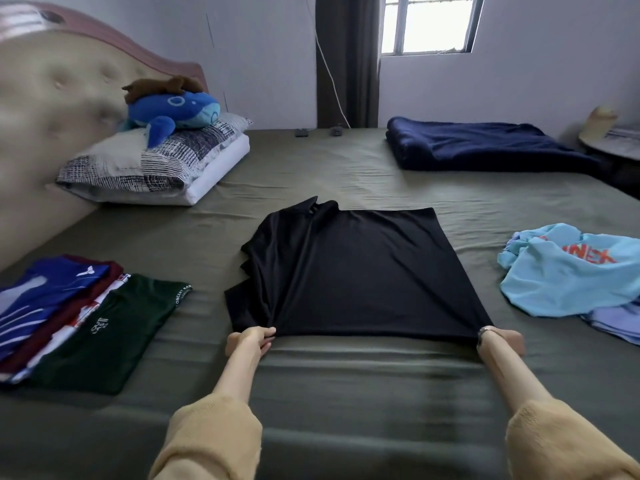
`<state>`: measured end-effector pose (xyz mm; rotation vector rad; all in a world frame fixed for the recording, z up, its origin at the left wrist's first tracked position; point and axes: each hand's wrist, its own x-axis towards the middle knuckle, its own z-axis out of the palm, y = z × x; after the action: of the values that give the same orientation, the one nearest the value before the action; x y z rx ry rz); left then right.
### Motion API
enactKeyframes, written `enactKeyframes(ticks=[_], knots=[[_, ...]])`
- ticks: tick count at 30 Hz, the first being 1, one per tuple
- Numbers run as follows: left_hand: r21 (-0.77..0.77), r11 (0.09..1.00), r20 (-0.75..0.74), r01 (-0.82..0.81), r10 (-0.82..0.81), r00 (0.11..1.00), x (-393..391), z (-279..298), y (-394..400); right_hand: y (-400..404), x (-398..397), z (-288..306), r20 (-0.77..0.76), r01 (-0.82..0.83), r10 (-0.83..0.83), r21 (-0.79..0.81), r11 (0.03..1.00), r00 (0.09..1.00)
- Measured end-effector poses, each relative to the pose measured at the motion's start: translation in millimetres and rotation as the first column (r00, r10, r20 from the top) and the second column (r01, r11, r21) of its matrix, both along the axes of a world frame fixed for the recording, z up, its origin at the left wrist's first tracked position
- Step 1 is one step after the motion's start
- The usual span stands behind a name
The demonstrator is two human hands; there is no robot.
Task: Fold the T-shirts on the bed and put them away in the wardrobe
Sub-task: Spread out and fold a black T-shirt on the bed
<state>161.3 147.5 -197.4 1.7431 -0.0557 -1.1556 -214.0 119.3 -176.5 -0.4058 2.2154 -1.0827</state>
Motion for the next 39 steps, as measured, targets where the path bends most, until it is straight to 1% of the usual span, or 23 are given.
enactKeyframes(ticks=[1,2,3,5,6,8,9,10,11,13,14,15,17,19,22,25,27,29,30,31,33,37,39], knots=[[-0.023,1.0,0.003,0.012,-0.012,1.0,-2,0,3,0,-4,0,0.03,0.026,-0.027,0.021,0.999,0.999],[-0.047,0.999,-0.039,0.009,-0.011,0.999,-5,2,9,5,-4,3,0.063,0.018,-0.019,0.023,1.0,0.998],[-0.065,0.998,-0.018,0.007,-0.008,1.0,-5,2,10,1,-6,2,0.08,0.017,-0.017,-0.001,1.0,0.997],[-0.068,0.998,0.015,0.009,-0.008,1.0,-10,1,15,9,-10,0,0.027,-0.005,0.004,0.028,1.0,1.0],[-0.074,0.997,0.02,0.004,-0.002,1.0,-10,1,16,14,-8,0,-0.01,-0.01,0.01,0.013,1.0,1.0],[-0.054,0.998,0.04,0.016,-0.014,0.999,-8,1,21,24,-7,-4,0.014,-0.057,0.058,-0.039,0.998,0.998],[-0.036,0.999,0.049,0.028,-0.026,0.998,-7,2,22,29,-6,-3,-0.026,-0.094,0.092,-0.073,0.993,0.995],[-0.025,0.999,0.053,0.036,-0.035,0.998,-6,4,24,30,-6,-4,-0.043,-0.082,0.078,-0.101,0.991,0.996],[-0.017,0.999,0.055,0.048,-0.047,0.997,-6,5,26,27,-9,-8,-0.062,-0.041,0.034,-0.114,0.993,0.997],[-0.006,0.998,0.076,0.058,-0.057,0.995,-6,3,25,21,-5,-9,-0.111,0.037,-0.045,-0.072,0.997,0.993],[0.001,0.998,0.093,0.063,-0.063,0.994,-7,2,25,19,-4,-11,-0.164,0.005,-0.012,-0.041,0.999,0.986],[0.007,0.998,0.118,0.065,-0.065,0.991,-9,2,23,17,-4,-13,-0.245,-0.064,0.062,-0.001,0.998,0.968],[0.024,0.999,0.19,0.03,-0.034,0.981,-15,3,21,21,-1,-13,-0.386,-0.209,0.231,0.101,0.973,0.893],[0.077,0.997,0.369,-0.008,-0.021,0.929,-24,5,17,24,-1,-17,-0.504,-0.288,0.35,0.2,0.937,0.79],[0.081,0.996,0.599,-0.027,-0.027,0.8,-44,13,16,24,-1,-22,-0.619,-0.338,0.436,0.276,0.9,0.653],[0.178,0.983,0.758,0.034,-0.159,0.632,-56,10,10,19,-3,-27,-0.729,-0.418,0.501,0.317,0.851,0.467],[0.304,0.948,0.806,0.092,-0.307,0.506,-59,8,7,15,-1,-28,-0.728,-0.516,0.569,0.343,0.785,0.382],[0.396,0.91,0.838,0.126,-0.414,0.354,-58,4,3,8,4,-28,-0.691,-0.644,0.626,0.301,0.703,0.36],[0.403,0.905,0.848,0.138,-0.426,0.315,-58,3,1,6,9,-27,-0.67,-0.703,0.653,0.271,0.657,0.352],[0.395,0.908,0.854,0.141,-0.42,0.307,-56,4,-1,5,16,-26,-0.651,-0.755,0.68,0.243,0.608,0.338],[0.363,0.922,0.855,0.134,-0.386,0.347,-48,6,-5,1,33,-24,-0.629,-0.838,0.722,0.198,0.509,0.289],[0.28,0.952,0.814,0.125,-0.305,0.494,-11,10,-13,-4,91,-24,-0.606,-0.947,0.784,0.155,0.281,0.134],[0.266,0.957,0.806,0.117,-0.287,0.518,11,9,-20,-7,126,-25,-0.583,-0.975,0.811,0.147,0.167,0.051]])
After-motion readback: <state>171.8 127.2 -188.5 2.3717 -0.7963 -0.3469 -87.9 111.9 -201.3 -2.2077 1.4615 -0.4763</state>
